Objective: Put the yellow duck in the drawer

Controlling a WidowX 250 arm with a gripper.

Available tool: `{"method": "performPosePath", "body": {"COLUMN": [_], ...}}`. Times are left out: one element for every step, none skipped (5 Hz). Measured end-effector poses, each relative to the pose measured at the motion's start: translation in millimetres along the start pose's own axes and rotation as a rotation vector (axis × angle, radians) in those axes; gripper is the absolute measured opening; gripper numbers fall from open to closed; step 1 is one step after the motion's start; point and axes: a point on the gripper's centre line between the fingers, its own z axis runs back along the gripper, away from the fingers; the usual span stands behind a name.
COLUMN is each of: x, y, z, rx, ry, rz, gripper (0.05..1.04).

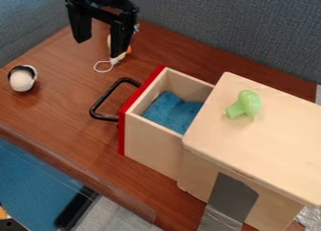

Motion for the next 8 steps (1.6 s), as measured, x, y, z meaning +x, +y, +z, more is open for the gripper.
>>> {"method": "performPosePath", "body": {"x": [0.2, 31.3, 57.7, 91.0, 118.1, 138.1, 150.2, 156.3], "y": [0.1, 15.3, 35.4, 53.8, 71.9, 75.4, 78.9, 82.2], "z": [-10.6, -24.6, -39.1, -53.9, -63.7, -80.8, -98.7, -117.9], "rx": [-0.006, 0.023, 0.007, -0.015, -0.006, -0.025, -0.028, -0.019], "ry": [0.036, 0.047, 0.051, 0.041, 0.024, 0.011, 0.020, 0.024], "rz": [0.007, 0.025, 0.079, 0.151, 0.214, 0.262, 0.297, 0.340], "gripper": [1.000, 1.000, 1.000, 1.000, 1.000, 1.000, 1.000, 1.000]}}
